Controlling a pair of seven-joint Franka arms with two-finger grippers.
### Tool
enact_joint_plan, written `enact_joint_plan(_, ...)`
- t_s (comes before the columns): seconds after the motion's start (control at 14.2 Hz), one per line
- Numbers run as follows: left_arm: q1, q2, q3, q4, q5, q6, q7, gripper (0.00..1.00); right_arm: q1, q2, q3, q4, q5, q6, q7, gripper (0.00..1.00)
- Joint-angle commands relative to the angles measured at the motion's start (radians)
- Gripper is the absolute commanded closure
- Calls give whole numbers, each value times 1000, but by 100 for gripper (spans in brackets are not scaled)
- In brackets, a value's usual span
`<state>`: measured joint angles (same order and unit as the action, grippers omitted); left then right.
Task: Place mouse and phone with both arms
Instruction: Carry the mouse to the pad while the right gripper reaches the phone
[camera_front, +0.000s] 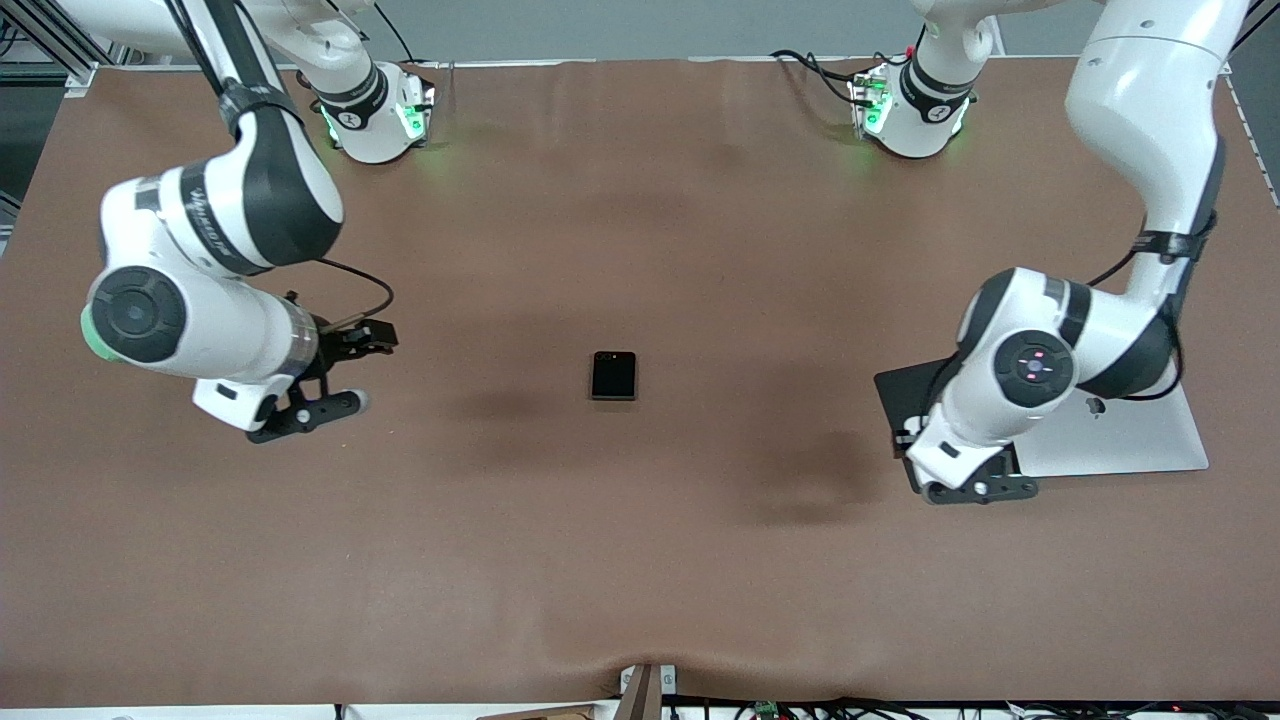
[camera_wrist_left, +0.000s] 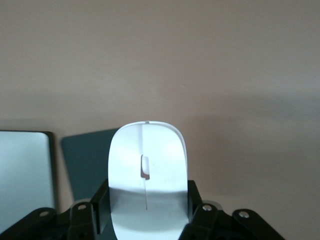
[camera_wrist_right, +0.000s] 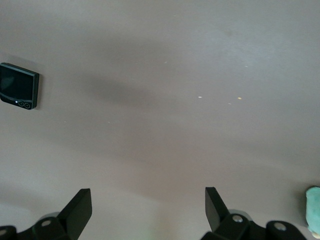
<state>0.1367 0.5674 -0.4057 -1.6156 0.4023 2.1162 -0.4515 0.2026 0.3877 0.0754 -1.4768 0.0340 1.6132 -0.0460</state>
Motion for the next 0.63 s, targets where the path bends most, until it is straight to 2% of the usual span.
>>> enact_joint_plan(0.0,62,-40,-15,-53,21,-7,57,65,44,22,-6,23,36,20,79,0)
enact_joint_plan(0.21,101,-55,-16,-122,21,17,65,66,101,59,-6,21,61,80,224,0)
enact_joint_plan(0.56,161,-72,-16,-262,21,148,63,64,194,131,-6,21,125,180,399,0)
